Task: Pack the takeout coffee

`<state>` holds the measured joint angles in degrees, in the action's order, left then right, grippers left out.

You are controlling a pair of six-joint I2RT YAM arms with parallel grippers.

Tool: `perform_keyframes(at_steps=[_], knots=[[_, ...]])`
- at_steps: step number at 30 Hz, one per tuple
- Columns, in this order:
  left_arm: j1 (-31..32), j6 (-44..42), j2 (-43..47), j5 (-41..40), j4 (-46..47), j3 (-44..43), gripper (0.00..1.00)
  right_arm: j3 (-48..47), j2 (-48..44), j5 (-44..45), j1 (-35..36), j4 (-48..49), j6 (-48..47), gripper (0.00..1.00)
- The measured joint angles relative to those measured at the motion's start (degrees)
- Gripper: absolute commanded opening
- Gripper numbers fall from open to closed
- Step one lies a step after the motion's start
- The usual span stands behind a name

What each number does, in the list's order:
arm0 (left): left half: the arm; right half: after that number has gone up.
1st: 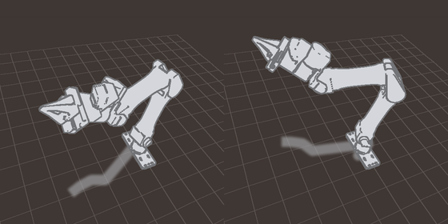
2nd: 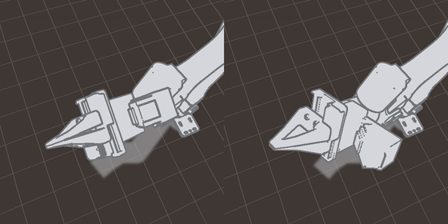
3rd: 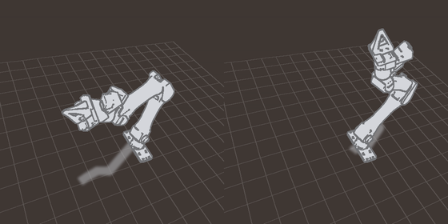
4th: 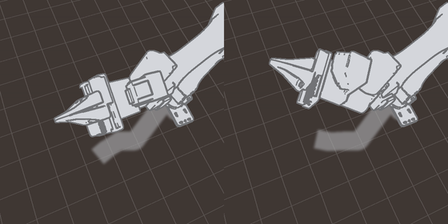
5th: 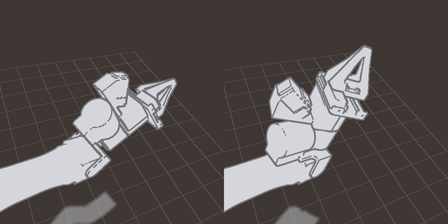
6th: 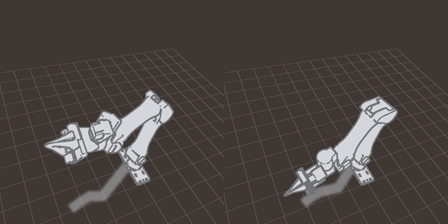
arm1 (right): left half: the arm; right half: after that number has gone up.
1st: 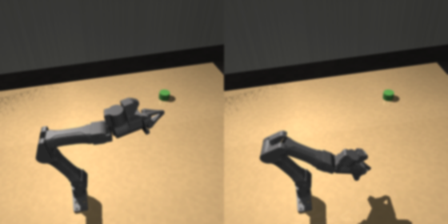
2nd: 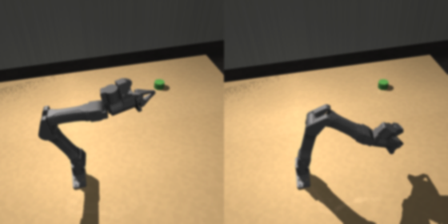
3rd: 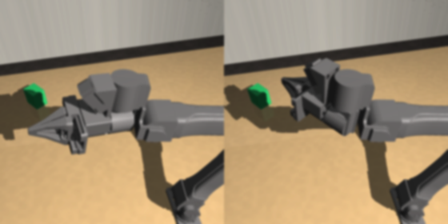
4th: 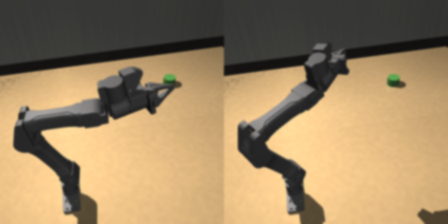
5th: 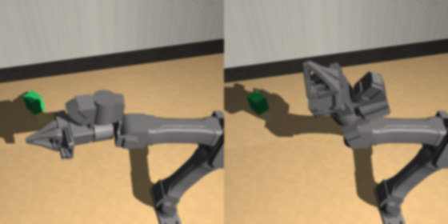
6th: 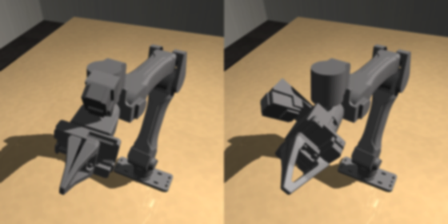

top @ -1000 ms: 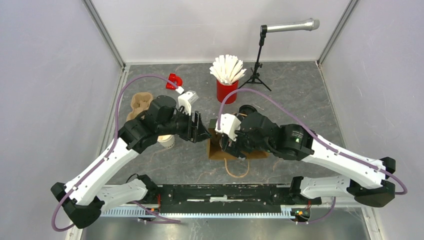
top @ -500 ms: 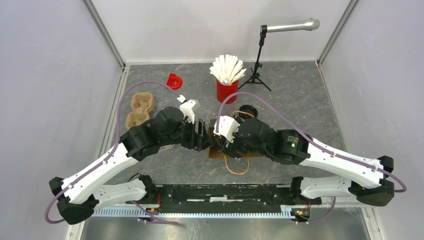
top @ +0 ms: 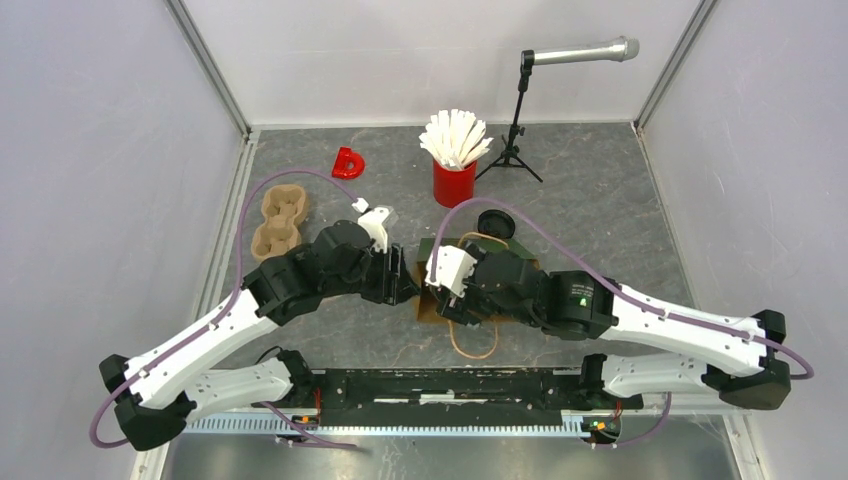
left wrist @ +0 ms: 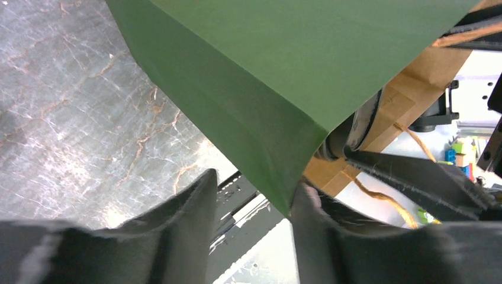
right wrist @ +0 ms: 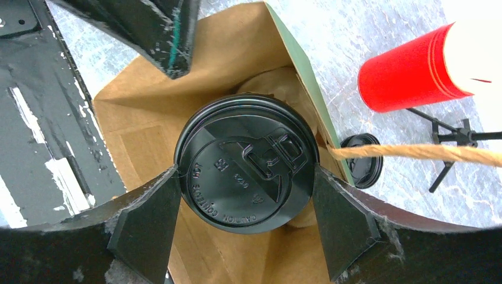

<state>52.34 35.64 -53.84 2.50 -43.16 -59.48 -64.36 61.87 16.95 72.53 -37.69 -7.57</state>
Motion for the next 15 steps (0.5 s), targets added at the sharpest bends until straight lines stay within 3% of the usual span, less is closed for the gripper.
perform_keyframes(at_steps=[2,4,10,15], knots=[[0.2,0.15,0.02,0.02,0.13,0.46,0.26,0.0,0.61,0.83,1.27,0.74,0.15,0.81],[0.28,0.35,0.15,0.09,0.26,0.76,0.14,0.0,1.42,1.75,2.19,1.03,0.26,0.82],[0.31,0.26,1.16,0.61,1.27,1.25,0.06,1.36,0.87,3.15,2.75,2.6,-3.08,0.86],[0.31,-0.13,0.96,2.21,2.1,1.27,0.06,3.89,-0.96,3.93,2.75,2.84,-10.34,0.87]])
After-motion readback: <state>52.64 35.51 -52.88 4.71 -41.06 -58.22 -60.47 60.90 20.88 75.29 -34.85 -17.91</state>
